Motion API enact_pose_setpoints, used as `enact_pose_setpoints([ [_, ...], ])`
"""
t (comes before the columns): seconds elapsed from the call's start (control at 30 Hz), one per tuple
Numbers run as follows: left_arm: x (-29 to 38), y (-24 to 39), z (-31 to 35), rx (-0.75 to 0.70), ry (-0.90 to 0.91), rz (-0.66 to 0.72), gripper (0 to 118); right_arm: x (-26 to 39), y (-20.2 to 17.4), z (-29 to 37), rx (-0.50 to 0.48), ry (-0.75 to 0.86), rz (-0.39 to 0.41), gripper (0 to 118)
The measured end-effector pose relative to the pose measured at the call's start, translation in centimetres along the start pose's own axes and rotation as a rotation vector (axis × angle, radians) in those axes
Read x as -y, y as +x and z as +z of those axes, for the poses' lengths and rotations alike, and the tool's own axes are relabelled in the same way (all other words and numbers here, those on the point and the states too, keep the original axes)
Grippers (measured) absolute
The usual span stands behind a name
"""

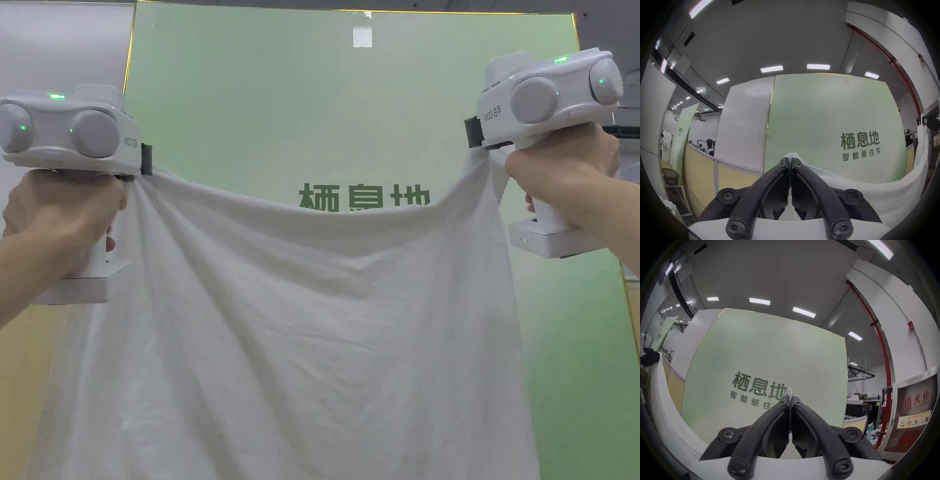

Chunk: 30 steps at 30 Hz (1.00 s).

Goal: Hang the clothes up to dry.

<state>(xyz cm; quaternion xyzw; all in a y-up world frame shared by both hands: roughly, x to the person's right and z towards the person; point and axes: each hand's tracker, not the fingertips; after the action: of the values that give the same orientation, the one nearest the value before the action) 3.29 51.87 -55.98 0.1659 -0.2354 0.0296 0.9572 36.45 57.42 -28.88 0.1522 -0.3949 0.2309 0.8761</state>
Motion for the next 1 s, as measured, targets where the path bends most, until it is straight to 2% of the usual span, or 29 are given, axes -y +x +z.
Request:
enact_pose_setpoints([
  [0.07,0.7,0.0,-0.7,-0.013,0.007,0.016,0,0.8,0.1,-1.1,0.008,-0.043,-0.081,0],
  [0.1,1.0,-0.1,-1.0,-0.012,0.006,0.024,0,1.4,0.0,-1.6,0.032,-0.053,-0.092,0],
  [0.13,1.7,-0.2,-1.1,-0.006,0.031,0.038,0,1.5,-0.4,-2.0,0.034,-0.054,-0.044,0],
  [0.17,1.9,-0.3,-1.3,0.000,0.038,0.035,0,2.1,-0.4,-2.1,0.020,-0.058,-0.048,0],
  [0.2,2.4,-0.5,-1.5,0.027,0.030,0.036,0,2.6,-0.7,-2.4,0.029,-0.077,0.008,0],
  [0.23,2.8,-0.8,-1.8,0.045,0.028,0.043,0,3.2,-1.1,-2.6,0.026,-0.063,-0.001,0],
  [0.27,3.6,-1.0,-1.8,0.056,0.028,0.077,0,3.7,-1.4,-2.9,0.028,-0.083,0.036,0],
  [0.37,5.1,-1.3,-2.4,0.060,-0.001,0.083,0,5.0,-1.2,-3.2,0.007,-0.078,0.025,0],
  [0.4,5.4,-1.2,-2.4,0.060,-0.008,0.082,0,5.4,-1.0,-3.4,-0.004,-0.099,-0.009,0],
  [0.47,6.0,-1.1,-2.3,0.065,-0.017,0.068,0,6.2,-1.0,-3.7,0.000,-0.111,-0.027,0],
  [0.57,6.7,-0.8,-1.9,0.059,-0.034,0.039,0,7.0,-1.6,-3.0,-0.016,-0.102,0.037,0],
  [0.7,8.5,-1.2,-0.1,0.074,-0.041,0.038,0,8.8,-1.7,-1.1,-0.035,-0.112,0.056,0],
  [0.8,10.1,-2.2,2.2,0.074,-0.054,0.131,0,10.2,-1.3,1.0,-0.098,-0.100,0.016,0],
  [0.83,10.7,-2.5,3.1,0.081,-0.068,0.135,0,11.7,-1.3,2.8,-0.035,-0.102,-0.087,0],
  [0.87,11.4,-2.5,4.2,0.066,-0.058,0.146,0,11.5,-1.8,3.9,-0.093,-0.087,0.091,0],
  [0.9,12.1,-2.6,5.3,0.064,-0.075,0.135,0,12.4,-1.8,5.5,-0.141,-0.125,-0.024,0],
  [0.93,13.0,-2.6,6.5,0.061,-0.071,0.123,0,12.8,-2.0,7.1,-0.124,-0.086,-0.011,0],
  [0.97,14.0,-2.6,8.0,0.047,-0.080,0.085,0,13.3,-2.1,8.8,-0.166,-0.121,-0.018,0],
  [1.0,14.9,-2.8,9.6,0.063,-0.102,0.073,0,14.0,-2.1,10.6,-0.158,-0.099,-0.026,0],
])
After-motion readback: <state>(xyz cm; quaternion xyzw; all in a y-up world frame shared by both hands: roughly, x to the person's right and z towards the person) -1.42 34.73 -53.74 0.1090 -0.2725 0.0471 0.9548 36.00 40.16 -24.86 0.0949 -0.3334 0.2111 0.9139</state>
